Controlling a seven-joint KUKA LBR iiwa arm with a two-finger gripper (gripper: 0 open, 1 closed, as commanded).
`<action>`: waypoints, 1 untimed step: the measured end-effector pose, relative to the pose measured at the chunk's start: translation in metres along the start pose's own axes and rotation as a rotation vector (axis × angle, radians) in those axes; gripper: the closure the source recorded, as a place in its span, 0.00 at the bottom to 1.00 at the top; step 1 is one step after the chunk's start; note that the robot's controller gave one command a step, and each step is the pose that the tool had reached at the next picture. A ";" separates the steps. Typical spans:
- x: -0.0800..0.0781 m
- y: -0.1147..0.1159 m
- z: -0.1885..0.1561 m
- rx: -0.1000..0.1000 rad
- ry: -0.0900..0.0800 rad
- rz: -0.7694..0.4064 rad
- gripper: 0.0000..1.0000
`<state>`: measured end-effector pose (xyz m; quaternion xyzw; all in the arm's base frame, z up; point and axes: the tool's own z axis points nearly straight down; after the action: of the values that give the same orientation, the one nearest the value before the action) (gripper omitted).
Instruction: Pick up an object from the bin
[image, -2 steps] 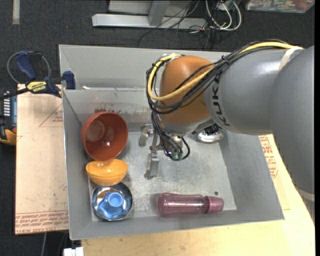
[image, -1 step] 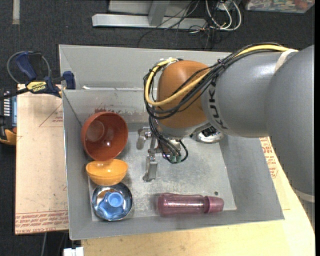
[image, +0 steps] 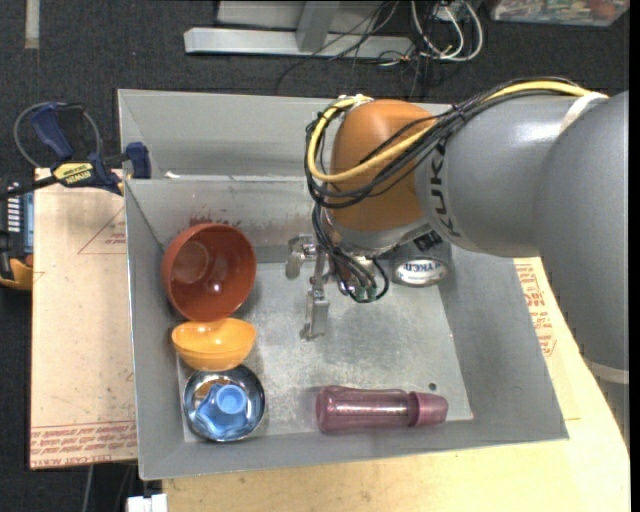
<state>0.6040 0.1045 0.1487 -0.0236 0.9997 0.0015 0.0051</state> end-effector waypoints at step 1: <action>0.072 0.043 0.060 -0.003 0.016 -0.205 0.00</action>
Offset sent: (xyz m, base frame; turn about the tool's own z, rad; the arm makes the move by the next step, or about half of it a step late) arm -0.0458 0.0485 -0.0588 -0.0669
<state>0.5303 0.1438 0.0877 -0.1258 0.9920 0.0021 -0.0029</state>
